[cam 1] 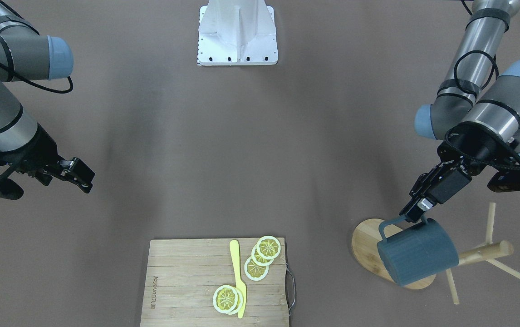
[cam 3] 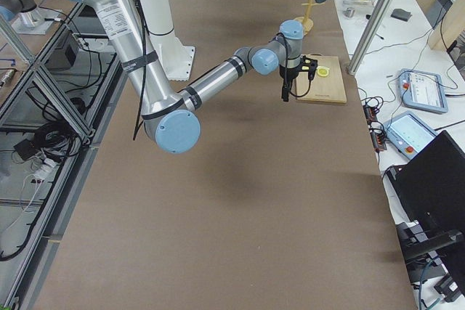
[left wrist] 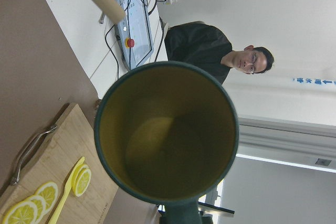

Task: Hang cup on storage rack
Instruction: 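Maneuver the mug handle onto a stand peg with the left gripper, then release the mug and withdraw the left gripper from the stand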

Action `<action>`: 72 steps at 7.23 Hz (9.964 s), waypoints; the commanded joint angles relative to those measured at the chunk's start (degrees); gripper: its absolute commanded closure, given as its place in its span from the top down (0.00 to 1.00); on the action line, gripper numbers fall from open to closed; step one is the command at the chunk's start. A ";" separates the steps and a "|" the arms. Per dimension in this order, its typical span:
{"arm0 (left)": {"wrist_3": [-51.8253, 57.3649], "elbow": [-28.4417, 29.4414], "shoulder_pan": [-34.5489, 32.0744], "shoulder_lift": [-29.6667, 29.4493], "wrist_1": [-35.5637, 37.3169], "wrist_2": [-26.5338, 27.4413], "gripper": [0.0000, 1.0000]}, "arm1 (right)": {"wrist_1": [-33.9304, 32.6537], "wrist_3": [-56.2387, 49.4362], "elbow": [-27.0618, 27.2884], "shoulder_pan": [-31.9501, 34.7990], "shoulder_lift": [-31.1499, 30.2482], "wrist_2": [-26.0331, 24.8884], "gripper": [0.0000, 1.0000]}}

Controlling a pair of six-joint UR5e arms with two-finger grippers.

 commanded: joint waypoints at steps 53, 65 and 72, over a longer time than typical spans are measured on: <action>-32.83 12.24 -2.95 1.35 -16.92 1.80 0.64 | -0.18 2.55 1.79 -2.55 -0.11 -2.48 1.00; -10.08 -10.69 -28.34 4.34 -7.77 -9.19 0.97 | -0.09 2.99 1.97 -4.57 -0.20 -3.19 1.00; 71.44 -10.78 -39.57 6.54 23.09 -11.71 0.98 | 0.00 3.60 2.41 -4.49 -0.47 -3.19 1.00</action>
